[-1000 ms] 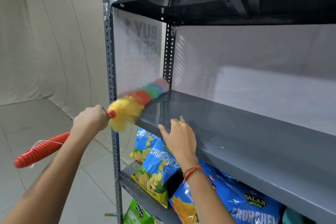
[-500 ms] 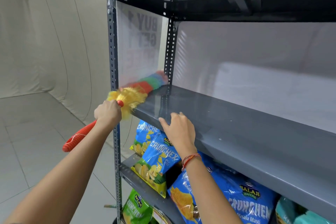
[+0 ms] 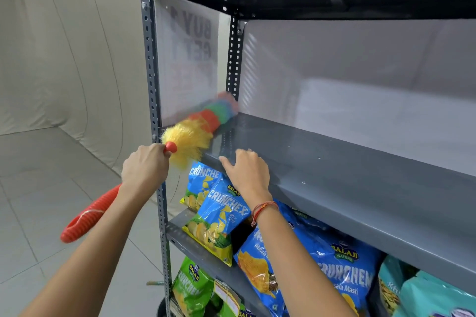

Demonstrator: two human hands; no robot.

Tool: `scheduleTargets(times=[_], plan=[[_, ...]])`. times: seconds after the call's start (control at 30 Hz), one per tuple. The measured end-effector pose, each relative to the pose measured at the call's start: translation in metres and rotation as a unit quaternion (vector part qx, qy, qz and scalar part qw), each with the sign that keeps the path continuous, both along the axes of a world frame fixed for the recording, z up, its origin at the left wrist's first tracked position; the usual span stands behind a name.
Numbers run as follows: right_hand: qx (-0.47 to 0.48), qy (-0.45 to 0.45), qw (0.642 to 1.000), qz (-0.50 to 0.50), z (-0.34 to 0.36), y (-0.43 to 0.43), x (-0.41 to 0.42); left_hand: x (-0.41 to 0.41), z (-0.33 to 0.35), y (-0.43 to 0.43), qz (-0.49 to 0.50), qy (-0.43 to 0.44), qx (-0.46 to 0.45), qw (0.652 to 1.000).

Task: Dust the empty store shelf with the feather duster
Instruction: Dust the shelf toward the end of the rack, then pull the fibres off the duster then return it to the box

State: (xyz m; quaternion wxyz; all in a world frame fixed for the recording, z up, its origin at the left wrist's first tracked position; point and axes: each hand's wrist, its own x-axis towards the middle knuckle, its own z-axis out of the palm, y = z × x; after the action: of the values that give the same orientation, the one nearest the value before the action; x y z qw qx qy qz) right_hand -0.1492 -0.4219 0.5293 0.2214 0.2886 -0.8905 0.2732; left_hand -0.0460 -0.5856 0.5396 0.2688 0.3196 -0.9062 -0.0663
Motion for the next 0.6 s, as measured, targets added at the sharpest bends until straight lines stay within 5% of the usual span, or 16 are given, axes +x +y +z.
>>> scheduleTargets(times=[0.27, 0.6], plan=[[-0.061, -0.034, 0.997, 0.013, 0.013, 0.023, 0.002, -0.001, -0.003, 0.041, -0.168, -0.009, 0.005, 0.986], [-0.13, 0.026, 0.987, -0.091, 0.028, 0.108, 0.009, -0.029, -0.001, 0.114, -0.481, -0.037, 0.051, 0.874]])
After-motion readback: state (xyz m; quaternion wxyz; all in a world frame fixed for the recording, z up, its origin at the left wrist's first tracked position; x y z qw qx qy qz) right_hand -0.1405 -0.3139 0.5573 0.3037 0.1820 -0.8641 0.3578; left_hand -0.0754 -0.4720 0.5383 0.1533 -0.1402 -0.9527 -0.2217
